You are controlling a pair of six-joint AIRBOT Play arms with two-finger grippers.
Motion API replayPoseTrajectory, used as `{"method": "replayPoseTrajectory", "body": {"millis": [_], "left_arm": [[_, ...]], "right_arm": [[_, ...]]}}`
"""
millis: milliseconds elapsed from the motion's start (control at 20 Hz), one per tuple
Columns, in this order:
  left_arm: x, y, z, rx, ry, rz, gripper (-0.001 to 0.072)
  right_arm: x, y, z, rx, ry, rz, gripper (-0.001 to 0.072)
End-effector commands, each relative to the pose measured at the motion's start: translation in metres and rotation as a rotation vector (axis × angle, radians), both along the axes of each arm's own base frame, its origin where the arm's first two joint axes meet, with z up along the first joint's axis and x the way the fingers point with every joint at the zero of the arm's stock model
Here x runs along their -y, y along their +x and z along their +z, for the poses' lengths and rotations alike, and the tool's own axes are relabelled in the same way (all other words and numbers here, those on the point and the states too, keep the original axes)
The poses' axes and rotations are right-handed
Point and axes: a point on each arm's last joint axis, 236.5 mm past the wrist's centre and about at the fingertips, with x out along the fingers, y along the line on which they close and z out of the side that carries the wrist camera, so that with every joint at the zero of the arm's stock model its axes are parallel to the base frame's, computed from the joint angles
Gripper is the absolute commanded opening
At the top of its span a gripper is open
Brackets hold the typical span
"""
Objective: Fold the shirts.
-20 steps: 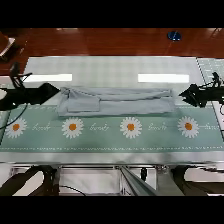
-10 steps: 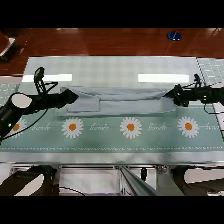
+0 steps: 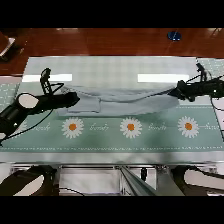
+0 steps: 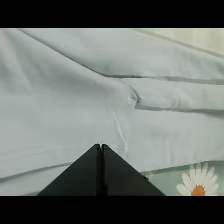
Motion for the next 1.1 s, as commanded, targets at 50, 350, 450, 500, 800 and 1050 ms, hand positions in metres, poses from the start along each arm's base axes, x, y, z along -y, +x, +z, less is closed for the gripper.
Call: {"method": "replayPoseTrajectory", "body": {"millis": [50, 350, 450, 500, 800, 1050], "left_arm": [[0.06, -0.002, -0.006, 0.033, 0.008, -0.117, 0.0019], [0.209, -0.009, -0.031, -0.044, 0.003, -0.451, 0.0019], [0.257, -0.025, -0.042, -0.099, -0.005, -0.577, 0.0019], [0.278, -0.035, -0.045, -0.128, -0.02, -0.623, 0.0019], [0.378, -0.115, -0.052, -0.238, -0.159, -0.799, 0.0019], [0.337, -0.059, -0.014, -0.183, -0.161, -0.801, 0.0019]], "right_arm": [[-0.002, -0.054, 0.07, 0.135, -0.125, 0.041, 0.0024], [-0.028, -0.112, 0.134, 0.294, -0.154, 0.004, 0.0024], [-0.031, -0.119, 0.145, 0.329, -0.161, -0.005, 0.0024], [-0.033, -0.121, 0.148, 0.334, -0.157, -0.009, 0.0024], [-0.053, -0.119, 0.155, 0.37, -0.128, 0.037, 0.0024], [-0.064, -0.114, 0.16, 0.389, -0.101, 0.038, 0.0024]]}}
